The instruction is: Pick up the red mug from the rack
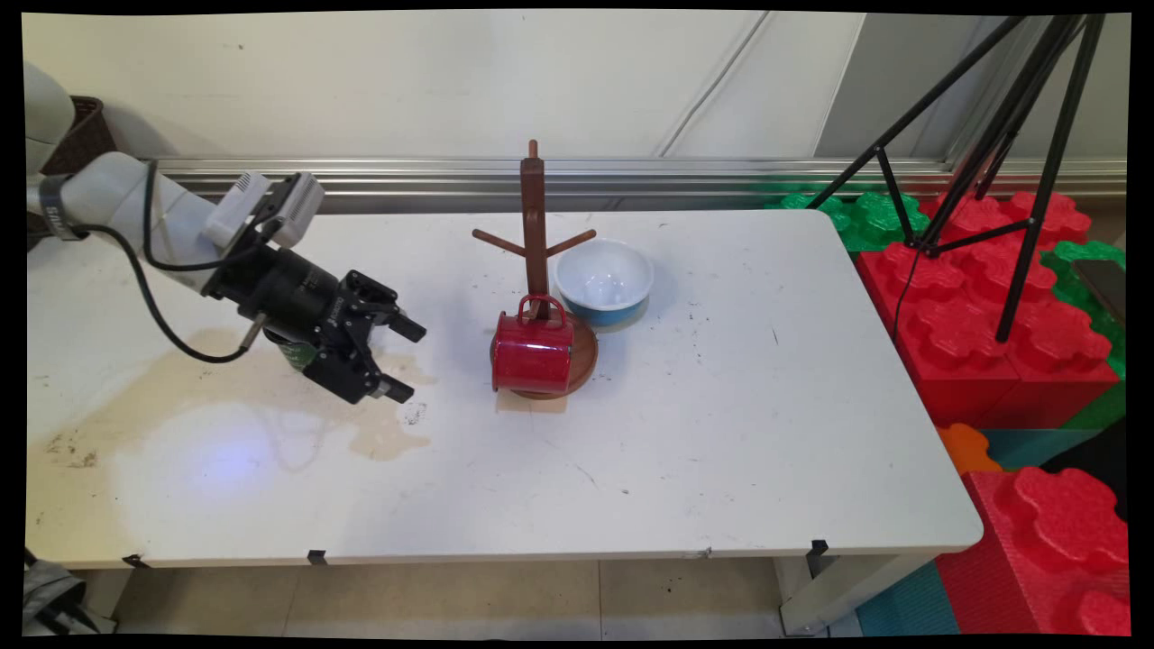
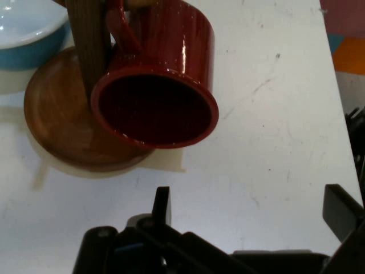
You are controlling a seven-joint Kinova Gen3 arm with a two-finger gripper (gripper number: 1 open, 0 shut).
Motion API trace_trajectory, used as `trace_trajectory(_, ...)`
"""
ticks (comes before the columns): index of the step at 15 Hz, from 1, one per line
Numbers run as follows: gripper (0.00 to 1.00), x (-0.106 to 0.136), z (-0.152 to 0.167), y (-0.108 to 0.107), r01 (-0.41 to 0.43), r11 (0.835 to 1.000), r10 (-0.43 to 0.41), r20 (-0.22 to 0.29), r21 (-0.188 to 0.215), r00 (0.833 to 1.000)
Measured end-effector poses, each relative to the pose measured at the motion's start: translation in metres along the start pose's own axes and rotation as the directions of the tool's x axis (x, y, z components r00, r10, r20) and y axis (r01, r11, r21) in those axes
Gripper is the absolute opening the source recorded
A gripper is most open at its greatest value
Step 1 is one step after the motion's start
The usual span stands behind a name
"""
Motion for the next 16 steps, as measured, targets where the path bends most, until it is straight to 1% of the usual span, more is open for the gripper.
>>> trace_trajectory(7, 1.0, -0.004, 0.023, 0.0, 0.041, 0.999, -0.041, -0.042, -0.002, 0.998)
trace_trajectory(16, 1.0, -0.012, 0.051, -0.004, 0.065, 0.998, -0.065, -0.103, 0.0, 0.993)
